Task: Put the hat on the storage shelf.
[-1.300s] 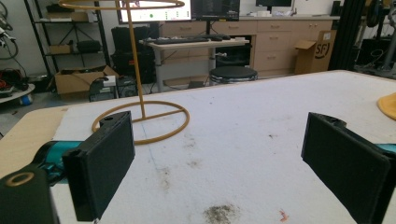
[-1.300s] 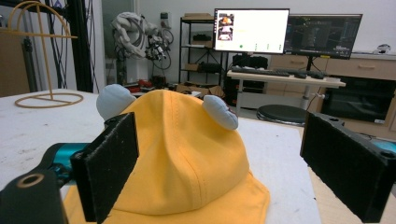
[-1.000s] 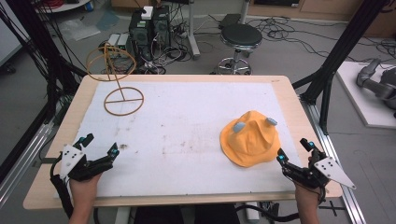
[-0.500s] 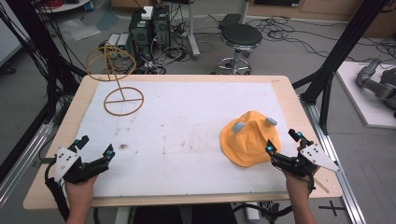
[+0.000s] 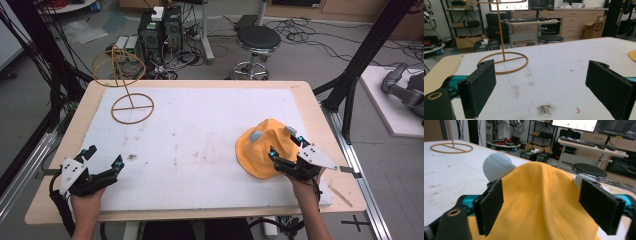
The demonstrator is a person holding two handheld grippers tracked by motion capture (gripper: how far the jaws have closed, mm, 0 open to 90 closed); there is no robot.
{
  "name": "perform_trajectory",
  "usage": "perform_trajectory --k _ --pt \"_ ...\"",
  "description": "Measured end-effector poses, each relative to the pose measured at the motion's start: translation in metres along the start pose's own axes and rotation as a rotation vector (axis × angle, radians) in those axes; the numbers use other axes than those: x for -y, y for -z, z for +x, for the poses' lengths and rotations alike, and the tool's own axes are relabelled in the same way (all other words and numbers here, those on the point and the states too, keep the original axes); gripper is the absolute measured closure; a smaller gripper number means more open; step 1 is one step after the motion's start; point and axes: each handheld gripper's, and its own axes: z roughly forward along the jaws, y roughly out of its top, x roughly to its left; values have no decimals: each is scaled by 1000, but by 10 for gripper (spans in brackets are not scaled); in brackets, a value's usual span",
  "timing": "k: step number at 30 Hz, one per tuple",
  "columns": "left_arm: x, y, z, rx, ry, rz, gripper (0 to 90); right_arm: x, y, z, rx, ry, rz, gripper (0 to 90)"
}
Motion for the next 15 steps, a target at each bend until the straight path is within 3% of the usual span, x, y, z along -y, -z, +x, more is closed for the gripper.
perform_trajectory --k 6,10,15 --pt "1 1 1 -3 1 0 100 0 -9 0 30 -27 43 302" --pt "0 1 0 -5 1 1 100 1 -12 0 42 -11 64 366" --pt "0 2 0 -4 -4 2 100 3 -15 0 55 -43 96 486"
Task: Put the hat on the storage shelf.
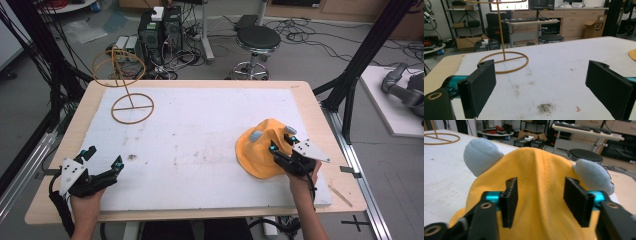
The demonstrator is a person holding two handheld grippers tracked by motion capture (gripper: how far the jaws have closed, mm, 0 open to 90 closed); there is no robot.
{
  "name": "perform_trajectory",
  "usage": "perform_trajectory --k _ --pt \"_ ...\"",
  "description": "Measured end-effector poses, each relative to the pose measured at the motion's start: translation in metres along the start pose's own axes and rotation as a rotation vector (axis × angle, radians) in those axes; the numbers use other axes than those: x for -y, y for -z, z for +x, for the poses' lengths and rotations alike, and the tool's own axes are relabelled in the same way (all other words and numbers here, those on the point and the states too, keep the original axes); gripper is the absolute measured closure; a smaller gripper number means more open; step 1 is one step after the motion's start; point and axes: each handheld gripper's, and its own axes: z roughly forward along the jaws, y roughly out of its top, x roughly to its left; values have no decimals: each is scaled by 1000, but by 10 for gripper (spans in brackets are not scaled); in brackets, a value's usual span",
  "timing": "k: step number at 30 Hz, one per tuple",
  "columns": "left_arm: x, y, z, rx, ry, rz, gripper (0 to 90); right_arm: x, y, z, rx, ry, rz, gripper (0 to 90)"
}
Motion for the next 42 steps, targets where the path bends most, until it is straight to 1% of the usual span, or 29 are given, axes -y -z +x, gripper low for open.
perform_trajectory --k 1,4,5,7,9,10,11,14,17,19,23,26,30,33,35,39,42 --pt "0 0 0 -1 3 0 100 0 -1 0 6 -13 7 507" --pt "0 1 0 -4 4 -2 100 0 -1 0 20 -25 19 595" --pt "0 1 0 -4 4 -1 100 0 -2 -1 24 -20 24 637" --pt "0 1 0 -4 4 -1 100 0 -2 0 17 -32 40 742" --pt "0 1 0 -3 2 0 100 -1 -3 -1 8 -24 47 835" --pt "0 1 0 -3 1 0 100 -2 -3 -1 8 -24 51 865" --pt "0 1 0 -3 1 0 100 -3 -3 -1 11 -15 56 877" --pt "0 2 0 -4 1 -2 100 -4 -3 -1 22 -18 54 884" --pt "0 2 0 -4 0 1 100 -6 -2 0 29 -40 45 886" --pt "0 2 0 -5 0 1 100 -8 -1 -1 23 -57 29 887" --pt "0 2 0 -5 0 -2 100 -17 6 -3 8 -100 -31 887" --pt "-1 2 0 -4 -3 -2 100 -28 11 -3 -4 -124 -72 886" --pt "-1 2 -1 -5 -4 -5 100 -44 16 -1 -20 -123 -125 886" --pt "-2 2 -1 -6 -6 -8 100 -57 19 4 -40 -131 -164 887" --pt "-3 3 -1 -8 -8 -9 100 -66 20 6 -48 -124 -193 886" --pt "-4 3 -1 -13 -2 -18 100 -83 21 12 -63 -132 -236 886" --pt "-5 1 -2 -11 -13 -13 100 -97 19 17 -82 -134 -260 886"
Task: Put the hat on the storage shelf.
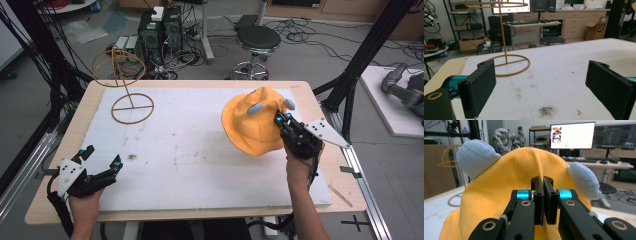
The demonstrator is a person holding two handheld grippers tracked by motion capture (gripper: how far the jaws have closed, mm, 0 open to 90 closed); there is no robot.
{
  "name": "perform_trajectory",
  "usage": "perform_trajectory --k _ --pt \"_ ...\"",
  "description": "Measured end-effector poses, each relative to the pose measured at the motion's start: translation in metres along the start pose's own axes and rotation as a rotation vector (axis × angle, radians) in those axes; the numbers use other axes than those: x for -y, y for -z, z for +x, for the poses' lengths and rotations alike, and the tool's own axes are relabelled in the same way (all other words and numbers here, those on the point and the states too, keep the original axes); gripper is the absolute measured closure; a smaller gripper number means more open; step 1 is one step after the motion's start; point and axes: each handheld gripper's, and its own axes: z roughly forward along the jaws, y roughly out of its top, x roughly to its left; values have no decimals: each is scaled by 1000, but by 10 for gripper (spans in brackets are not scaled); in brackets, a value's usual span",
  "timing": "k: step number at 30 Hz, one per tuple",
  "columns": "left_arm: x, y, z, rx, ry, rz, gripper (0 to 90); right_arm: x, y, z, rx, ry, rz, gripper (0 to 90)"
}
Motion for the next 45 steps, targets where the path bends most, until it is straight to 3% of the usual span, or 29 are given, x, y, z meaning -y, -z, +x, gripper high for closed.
perform_trajectory --k 10,17,25,32,36,37,38,45 --pt "-2 -3 -3 8 -4 -11 100 -46 -24 27 -64 25 -84 886" --pt "-3 -8 -9 34 -13 -16 100 -70 -47 47 -109 29 -112 886" --pt "-4 -8 -12 53 -11 -22 101 -85 -79 69 -150 38 -143 886" --pt "-4 -8 -11 57 0 -33 100 -94 -111 90 -186 32 -132 885" --pt "-4 -7 -9 57 10 -40 101 -99 -134 104 -216 22 -138 885" --pt "-4 -7 -9 56 15 -40 101 -102 -148 115 -232 23 -148 885" --pt "-3 -7 -9 56 15 -38 101 -102 -148 115 -232 23 -148 885" --pt "-4 -10 -8 66 5 -37 101 -110 -190 143 -289 14 -151 885"
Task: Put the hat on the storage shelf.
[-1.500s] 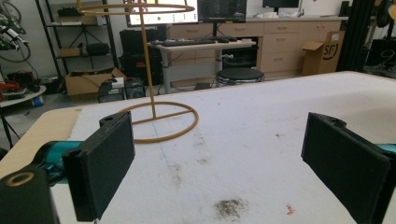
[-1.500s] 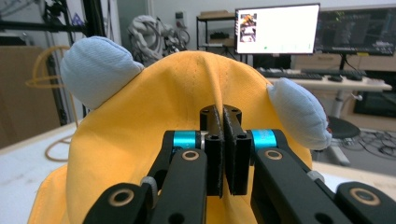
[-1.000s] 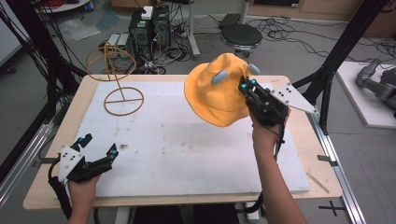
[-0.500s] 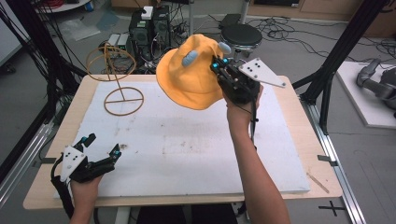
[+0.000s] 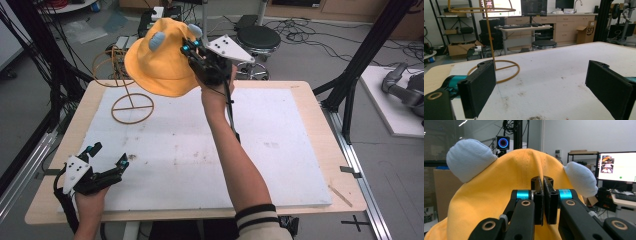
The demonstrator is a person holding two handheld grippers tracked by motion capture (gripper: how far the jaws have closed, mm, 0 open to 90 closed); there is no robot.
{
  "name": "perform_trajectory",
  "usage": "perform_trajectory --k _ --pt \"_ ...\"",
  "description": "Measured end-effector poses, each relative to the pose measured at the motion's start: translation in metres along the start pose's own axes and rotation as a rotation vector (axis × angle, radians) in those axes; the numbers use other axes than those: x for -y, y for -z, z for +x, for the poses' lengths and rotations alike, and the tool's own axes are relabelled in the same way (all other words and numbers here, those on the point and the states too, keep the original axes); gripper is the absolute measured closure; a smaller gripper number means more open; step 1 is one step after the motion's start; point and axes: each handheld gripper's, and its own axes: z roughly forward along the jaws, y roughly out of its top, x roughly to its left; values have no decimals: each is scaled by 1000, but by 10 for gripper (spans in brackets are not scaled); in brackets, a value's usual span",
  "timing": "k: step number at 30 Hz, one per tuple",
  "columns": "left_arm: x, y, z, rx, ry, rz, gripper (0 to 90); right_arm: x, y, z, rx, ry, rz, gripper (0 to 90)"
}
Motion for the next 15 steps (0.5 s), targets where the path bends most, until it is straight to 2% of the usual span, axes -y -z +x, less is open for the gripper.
perform_trajectory --k 5,8,12,13,15 --pt "0 1 2 -6 -9 -2 101 0 -30 6 -5 -6 2 885" --pt "-1 3 4 -11 7 -16 101 0 -46 10 -13 -7 10 885" --pt "-1 5 7 -22 25 -25 101 -2 -71 16 -13 15 17 885" --pt "-1 5 8 -23 30 -26 101 -3 -82 19 -14 16 21 885" --pt "0 6 9 -26 36 -27 101 -4 -88 21 -14 21 22 885"
